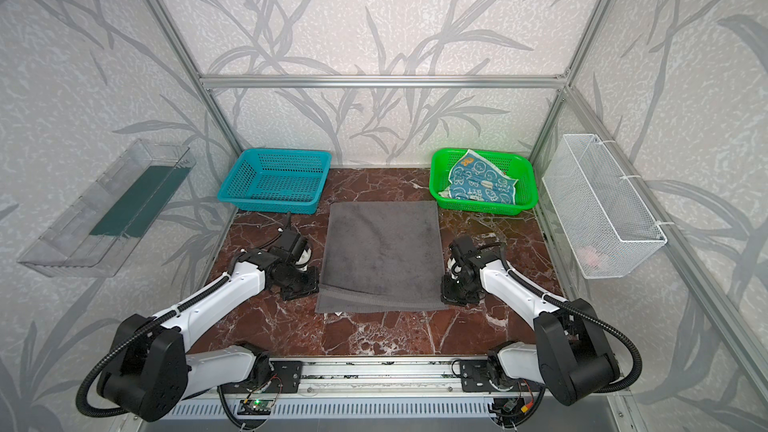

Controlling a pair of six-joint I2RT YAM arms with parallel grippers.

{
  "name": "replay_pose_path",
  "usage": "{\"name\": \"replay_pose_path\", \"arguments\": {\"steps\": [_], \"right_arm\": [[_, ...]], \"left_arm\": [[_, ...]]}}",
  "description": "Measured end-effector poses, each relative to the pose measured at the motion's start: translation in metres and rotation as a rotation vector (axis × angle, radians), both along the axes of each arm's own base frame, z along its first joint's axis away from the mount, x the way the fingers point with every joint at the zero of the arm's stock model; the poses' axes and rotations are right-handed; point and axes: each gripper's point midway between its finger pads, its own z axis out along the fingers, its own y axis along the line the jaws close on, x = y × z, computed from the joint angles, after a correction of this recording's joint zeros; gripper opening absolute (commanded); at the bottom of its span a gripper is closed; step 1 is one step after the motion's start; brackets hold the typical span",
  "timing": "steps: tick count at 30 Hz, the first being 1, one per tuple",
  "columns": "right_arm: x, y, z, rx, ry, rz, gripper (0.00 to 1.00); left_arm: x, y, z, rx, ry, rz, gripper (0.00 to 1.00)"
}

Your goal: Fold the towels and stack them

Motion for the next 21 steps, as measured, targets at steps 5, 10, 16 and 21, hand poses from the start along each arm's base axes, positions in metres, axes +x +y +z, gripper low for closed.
{"name": "replay_pose_path", "arguments": {"steps": [5,10,16,21], "right_arm": [[-0.001,0.001,0.002,0.001,-0.005,-0.001,0.37],[0.001,0.0,0.016,0.002,-0.046,0.003,0.52],[0.022,0.004,0.047,0.011,-0.142,0.038,0.48],[0.042,0.022,0.055,0.082,-0.191,0.072,0.17]], "left_arm": [[-0.004,0.0,-0.006,0.016,0.028,0.008,0.44],[-0.007,0.012,-0.006,0.086,0.043,0.026,0.6],[0.014,0.019,0.023,0.148,-0.031,0.029,0.67],[0.037,-0.002,0.04,0.056,-0.106,-0.013,0.47]]}}
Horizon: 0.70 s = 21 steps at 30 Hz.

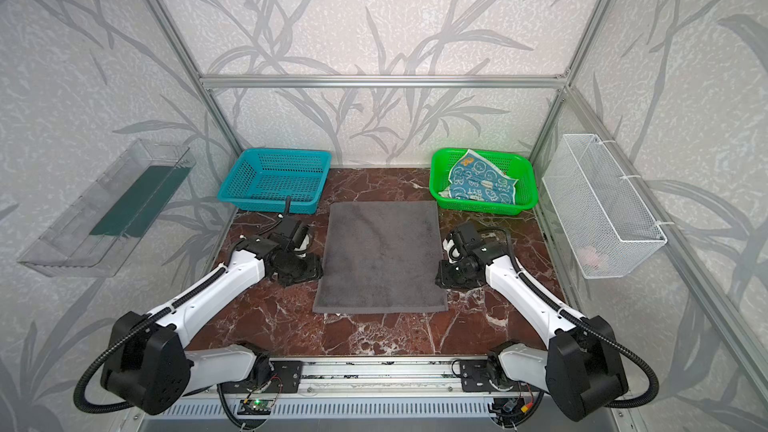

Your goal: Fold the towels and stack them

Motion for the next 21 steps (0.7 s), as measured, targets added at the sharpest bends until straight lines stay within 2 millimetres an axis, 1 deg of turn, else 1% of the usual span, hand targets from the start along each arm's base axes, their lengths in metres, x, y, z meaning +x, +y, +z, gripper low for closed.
{"name": "replay_pose_path", "arguments": {"steps": [2,3,4,6,8,10,13,15,16,21], "right_arm": [[0.006,0.008,-0.006,0.015,0.011,0.014,0.13],[0.009,0.013,-0.012,0.015,0.02,0.026,0.12],[0.01,0.017,-0.018,0.012,0.029,0.037,0.1],[0.009,0.022,-0.028,0.002,0.051,0.053,0.06],[0.008,0.025,-0.038,-0.015,0.074,0.064,0.04],[0.004,0.027,-0.049,-0.041,0.102,0.076,0.04],[-0.001,0.026,-0.058,-0.081,0.121,0.093,0.03],[-0.005,0.027,-0.06,-0.1,0.126,0.109,0.03],[-0.008,0.028,-0.061,-0.111,0.128,0.119,0.03],[-0.03,0.028,-0.071,-0.163,0.16,0.17,0.02]], "left_arm": [[0.007,-0.011,-0.003,-0.039,0.001,-0.022,0.33],[0.011,-0.016,-0.007,-0.059,0.011,-0.024,0.25],[0.012,-0.02,-0.013,-0.069,0.025,-0.024,0.21],[0.015,-0.024,-0.025,-0.082,0.045,-0.027,0.19],[0.013,-0.026,-0.038,-0.087,0.074,-0.024,0.15],[0.007,-0.025,-0.051,-0.079,0.108,-0.02,0.09],[-0.005,-0.02,-0.067,-0.06,0.151,-0.005,0.02],[-0.014,-0.015,-0.075,-0.045,0.177,0.004,0.0],[-0.019,-0.013,-0.079,-0.039,0.188,0.013,0.0],[-0.027,-0.006,-0.08,-0.035,0.17,0.064,0.0]]}}
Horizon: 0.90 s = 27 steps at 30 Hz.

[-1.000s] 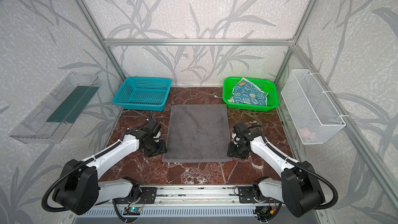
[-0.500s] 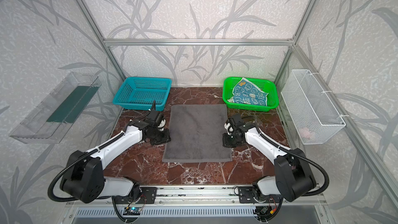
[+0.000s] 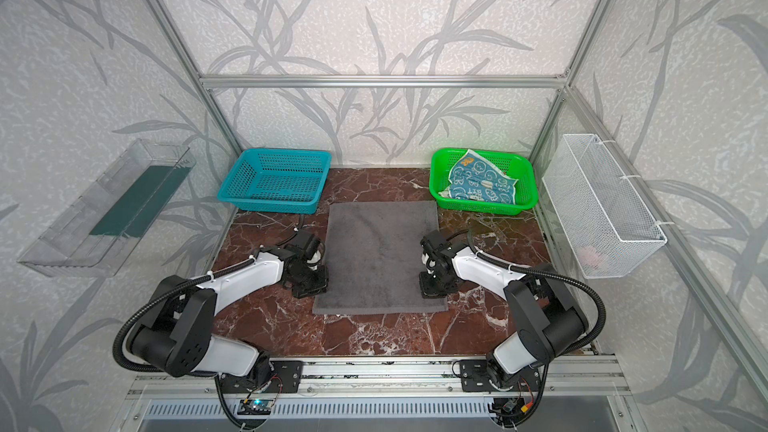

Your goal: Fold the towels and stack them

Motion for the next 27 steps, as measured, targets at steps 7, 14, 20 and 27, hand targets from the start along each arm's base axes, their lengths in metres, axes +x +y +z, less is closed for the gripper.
{"name": "replay_pose_path", "arguments": {"steps": [7,14,20,27], "right_arm": [[-0.028,0.0,0.002,-0.023,0.036,0.053,0.02],[0.001,0.005,0.034,0.004,-0.059,0.045,0.0],[0.077,0.019,0.049,0.008,-0.215,0.02,0.0],[0.1,0.021,-0.001,-0.072,-0.162,0.023,0.0]], "left_arm": [[-0.033,0.015,0.003,0.046,0.039,0.073,0.0],[-0.011,0.026,0.041,0.135,-0.067,0.065,0.15],[0.057,0.008,0.067,0.151,-0.194,0.012,0.03],[0.064,0.004,0.003,0.201,-0.048,-0.032,0.0]]}}
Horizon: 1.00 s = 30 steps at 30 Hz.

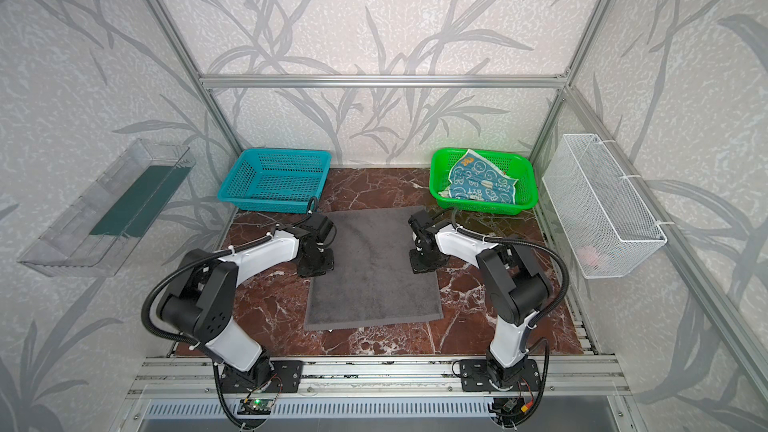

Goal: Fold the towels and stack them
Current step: 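Move both open grippers to the towel's far corners near the baskets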

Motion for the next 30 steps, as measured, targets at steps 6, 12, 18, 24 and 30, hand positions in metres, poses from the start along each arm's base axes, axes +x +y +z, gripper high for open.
{"name": "replay_pose_path", "arguments": {"steps": [6,12,18,24,30], "right_arm": [[-0.024,-0.003,-0.003,0.019,-0.008,-0.006,0.0],[-0.067,-0.014,-0.002,0.034,0.035,-0.017,0.0],[-0.099,-0.025,0.006,0.018,0.093,0.012,0.0],[-0.083,-0.033,0.033,0.034,0.06,-0.02,0.15],[0.01,-0.038,0.096,0.161,-0.181,-0.148,0.49]], "left_arm": [[-0.009,0.001,-0.002,-0.031,-0.032,0.014,0.0],[-0.041,0.006,-0.001,-0.058,0.002,0.033,0.0],[-0.071,0.013,0.006,-0.038,0.082,0.03,0.0],[-0.07,0.021,0.033,0.002,0.054,0.011,0.26],[0.007,0.013,0.101,-0.008,-0.185,-0.003,0.56]]}}
